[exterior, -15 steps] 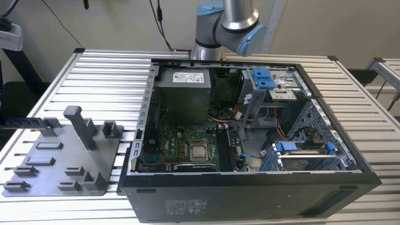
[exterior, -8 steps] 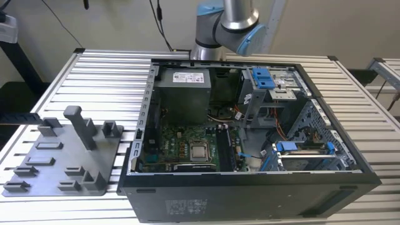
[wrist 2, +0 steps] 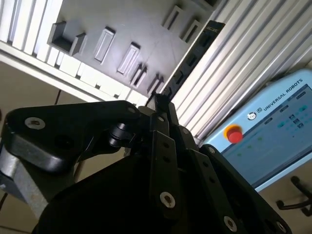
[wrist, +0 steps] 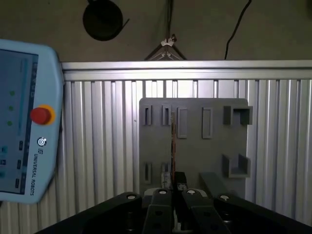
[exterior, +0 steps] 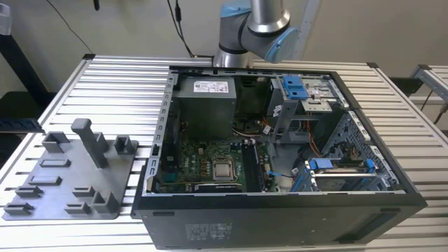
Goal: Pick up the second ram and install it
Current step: 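Pick up the second ram and move it above second insertion slot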
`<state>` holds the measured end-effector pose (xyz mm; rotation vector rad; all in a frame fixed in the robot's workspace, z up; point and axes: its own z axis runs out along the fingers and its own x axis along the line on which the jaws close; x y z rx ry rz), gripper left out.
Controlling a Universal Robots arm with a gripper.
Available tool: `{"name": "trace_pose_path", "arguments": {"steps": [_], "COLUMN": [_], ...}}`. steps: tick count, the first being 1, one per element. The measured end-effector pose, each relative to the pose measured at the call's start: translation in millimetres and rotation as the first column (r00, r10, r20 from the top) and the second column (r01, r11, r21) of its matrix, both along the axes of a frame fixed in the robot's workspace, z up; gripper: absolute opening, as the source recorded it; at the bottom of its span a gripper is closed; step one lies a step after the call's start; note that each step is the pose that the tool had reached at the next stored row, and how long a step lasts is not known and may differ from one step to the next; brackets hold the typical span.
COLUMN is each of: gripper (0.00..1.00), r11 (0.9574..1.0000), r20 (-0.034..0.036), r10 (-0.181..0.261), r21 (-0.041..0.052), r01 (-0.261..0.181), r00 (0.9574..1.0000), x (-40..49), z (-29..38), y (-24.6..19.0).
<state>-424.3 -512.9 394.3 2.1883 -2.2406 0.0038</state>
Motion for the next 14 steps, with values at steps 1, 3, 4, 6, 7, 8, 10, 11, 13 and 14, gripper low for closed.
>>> {"name": "trace_pose_path", "arguments": {"steps": [1,3,4,6,7,8,10,11,13,14], "gripper": [0.14,0.14,0.14,0.14,0.14,0.14,0.14,0.14,0.14,0.14], "r11": [1.0,1.0,1.0,1.0,1.0,1.0,1.0,1.0,1.0,1.0], "r20": [0.0,0.0001,0.0001,0.0,0.0001,0.0002,0.0001,0.0002,0.0001,0.0001], "r10": [0.0,0.0,0.0,0.0,0.0,0.0,0.0,0.0,0.0,0.0], "r21": [0.0,0.0001,0.0,0.0,0.0001,0.0001,0.0,0.0001,0.0001,0.0001], "r01": [0.0,0.0,0.0,0.0,0.0,0.0,0.0,0.0,0.0,0.0], "r00": [1.0,1.0,1.0,1.0,1.0,1.0,1.0,1.0,1.0,1.0], "x": [0.0,0.0,0.0,0.0,0.0,0.0,0.0,0.0,0.0,0.0], "z": [2.0,6.0,8.1,12.4,14.5,16.4,20.1,21.6,23.4,23.5], "y": [0.0,0.0,0.0,0.0,0.0,0.0,0.0,0.0,0.0,0.0]}}
